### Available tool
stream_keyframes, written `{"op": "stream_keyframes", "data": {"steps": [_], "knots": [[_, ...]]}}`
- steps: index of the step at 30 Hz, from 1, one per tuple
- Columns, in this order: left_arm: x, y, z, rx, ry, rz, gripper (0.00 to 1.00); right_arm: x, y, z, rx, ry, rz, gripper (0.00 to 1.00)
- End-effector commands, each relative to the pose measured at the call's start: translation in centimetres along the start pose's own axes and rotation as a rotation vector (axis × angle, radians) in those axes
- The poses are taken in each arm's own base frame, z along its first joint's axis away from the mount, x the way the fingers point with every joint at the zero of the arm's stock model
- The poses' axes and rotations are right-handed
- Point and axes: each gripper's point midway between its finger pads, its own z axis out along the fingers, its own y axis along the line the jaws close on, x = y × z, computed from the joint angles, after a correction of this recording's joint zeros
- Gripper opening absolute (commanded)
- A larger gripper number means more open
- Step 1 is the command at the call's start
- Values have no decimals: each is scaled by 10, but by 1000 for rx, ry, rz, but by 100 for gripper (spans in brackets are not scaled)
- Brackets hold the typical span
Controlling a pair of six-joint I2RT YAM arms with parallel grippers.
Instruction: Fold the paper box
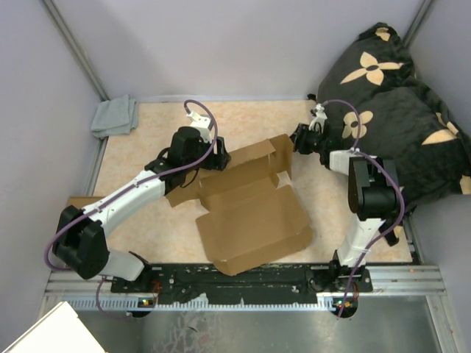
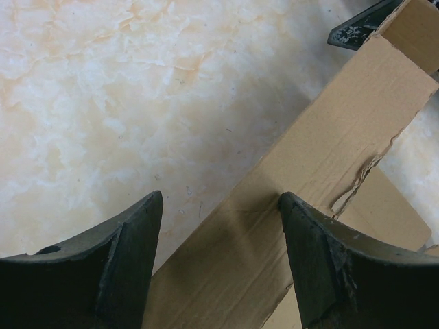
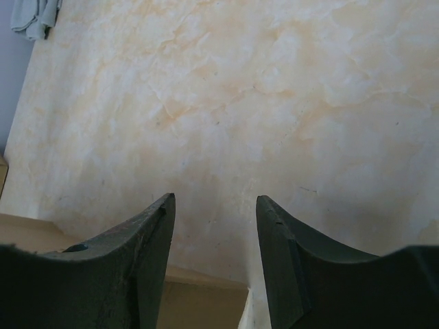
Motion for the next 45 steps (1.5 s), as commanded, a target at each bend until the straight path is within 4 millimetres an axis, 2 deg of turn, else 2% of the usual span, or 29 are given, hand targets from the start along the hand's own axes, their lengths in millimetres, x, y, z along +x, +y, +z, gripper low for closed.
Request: {"op": "stream_keyframes", "data": {"steps": [1, 8, 14, 24, 39, 45], "knots": [[10, 2, 2, -12, 45, 16, 75, -19, 29, -15, -40, -48, -79, 52], [12, 0, 4, -4, 53, 12, 75, -11, 38, -31, -18, -41, -91, 52], [11, 0, 2, -3, 48, 11, 75, -7, 46, -33, -10, -29, -114, 52], [13, 1, 3, -6, 53, 10, 75, 2, 42, -18, 6, -12, -101, 52], [17, 2, 8, -11, 70, 12, 74, 0, 39, -2, 3, 5, -95, 52], [14, 12, 10, -65, 61, 15, 75, -2, 43, 3, -11, 16, -109, 52]]}}
